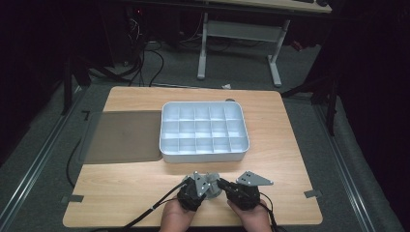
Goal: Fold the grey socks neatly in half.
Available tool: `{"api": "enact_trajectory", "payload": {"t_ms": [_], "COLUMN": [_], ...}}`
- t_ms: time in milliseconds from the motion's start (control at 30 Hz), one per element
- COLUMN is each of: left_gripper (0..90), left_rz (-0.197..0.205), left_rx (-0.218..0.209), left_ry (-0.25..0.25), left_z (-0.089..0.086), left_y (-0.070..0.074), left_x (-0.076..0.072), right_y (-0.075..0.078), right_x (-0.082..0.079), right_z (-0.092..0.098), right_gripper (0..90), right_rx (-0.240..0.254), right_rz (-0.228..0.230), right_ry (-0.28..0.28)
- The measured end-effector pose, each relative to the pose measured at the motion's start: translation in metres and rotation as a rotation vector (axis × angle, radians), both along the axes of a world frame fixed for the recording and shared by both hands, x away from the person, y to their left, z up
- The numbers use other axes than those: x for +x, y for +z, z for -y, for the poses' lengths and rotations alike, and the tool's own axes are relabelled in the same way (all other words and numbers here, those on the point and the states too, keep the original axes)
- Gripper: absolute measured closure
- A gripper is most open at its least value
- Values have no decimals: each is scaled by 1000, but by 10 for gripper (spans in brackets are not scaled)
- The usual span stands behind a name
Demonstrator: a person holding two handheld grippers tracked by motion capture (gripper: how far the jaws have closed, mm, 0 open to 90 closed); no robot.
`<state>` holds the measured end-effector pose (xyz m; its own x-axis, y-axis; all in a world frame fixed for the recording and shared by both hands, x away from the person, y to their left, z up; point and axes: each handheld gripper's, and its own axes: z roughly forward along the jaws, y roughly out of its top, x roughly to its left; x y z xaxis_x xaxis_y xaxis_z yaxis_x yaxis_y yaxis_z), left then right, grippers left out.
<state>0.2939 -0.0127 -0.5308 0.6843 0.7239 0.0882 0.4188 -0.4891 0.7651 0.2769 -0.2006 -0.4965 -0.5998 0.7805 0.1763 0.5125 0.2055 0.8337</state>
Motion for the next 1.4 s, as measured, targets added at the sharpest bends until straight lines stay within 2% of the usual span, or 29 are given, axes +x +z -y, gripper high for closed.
{"api": "enact_trajectory", "payload": {"t_ms": [100,133,167,200,233,267,300,333,367,467,500,600,700,767,800,900,1100,1400], "left_gripper": [816,816,727,680,630,615,602,593,584,567,553,535,574,653,687,744,763,757], "left_rz": [-12,-28,-38,-38,-30,-12,-12,-36,-36,-93,-93,-150,-178,-175,-190,-191,-201,-210], "left_rx": [-14,-36,-101,-101,-147,-223,-223,-260,-260,-286,-286,-354,-343,-344,-355,-357,-370,-384], "left_ry": [3,5,4,4,8,39,39,62,62,90,90,105,109,116,125,125,114,93], "left_z": [-1,-4,-13,-13,-20,-37,-37,-56,-56,-83,-83,-92,-91,-91,-92,-93,-94,-95], "left_y": [1,3,8,8,12,18,18,20,20,15,15,5,-1,-1,-3,-3,-4,-4], "left_x": [2,3,4,4,3,1,1,1,1,-1,-1,-2,-2,-2,-1,-1,-1,-1], "right_y": [1,1,0,0,-1,-1,-2,-2,-2,-2,-2,0,1,2,4,5,8,6], "right_x": [2,3,4,4,4,4,4,3,3,4,4,4,5,5,6,6,9,14], "right_z": [-1,-1,-1,-1,1,1,1,1,1,0,0,-3,-8,-11,-14,-16,-27,-53], "right_gripper": [872,872,871,871,870,870,869,869,869,868,868,866,863,862,862,861,860,859], "right_rx": [-14,-19,-23,-23,-22,-22,-29,-32,-32,-47,-47,-63,-87,-93,-100,-111,-134,-179], "right_rz": [4,1,-2,-2,-5,-8,-8,-7,-7,-7,-7,-5,-3,-4,-4,-3,-9,-15], "right_ry": [6,8,11,11,11,7,4,0,0,-3,-3,-3,-5,-2,-1,1,4,52]}}
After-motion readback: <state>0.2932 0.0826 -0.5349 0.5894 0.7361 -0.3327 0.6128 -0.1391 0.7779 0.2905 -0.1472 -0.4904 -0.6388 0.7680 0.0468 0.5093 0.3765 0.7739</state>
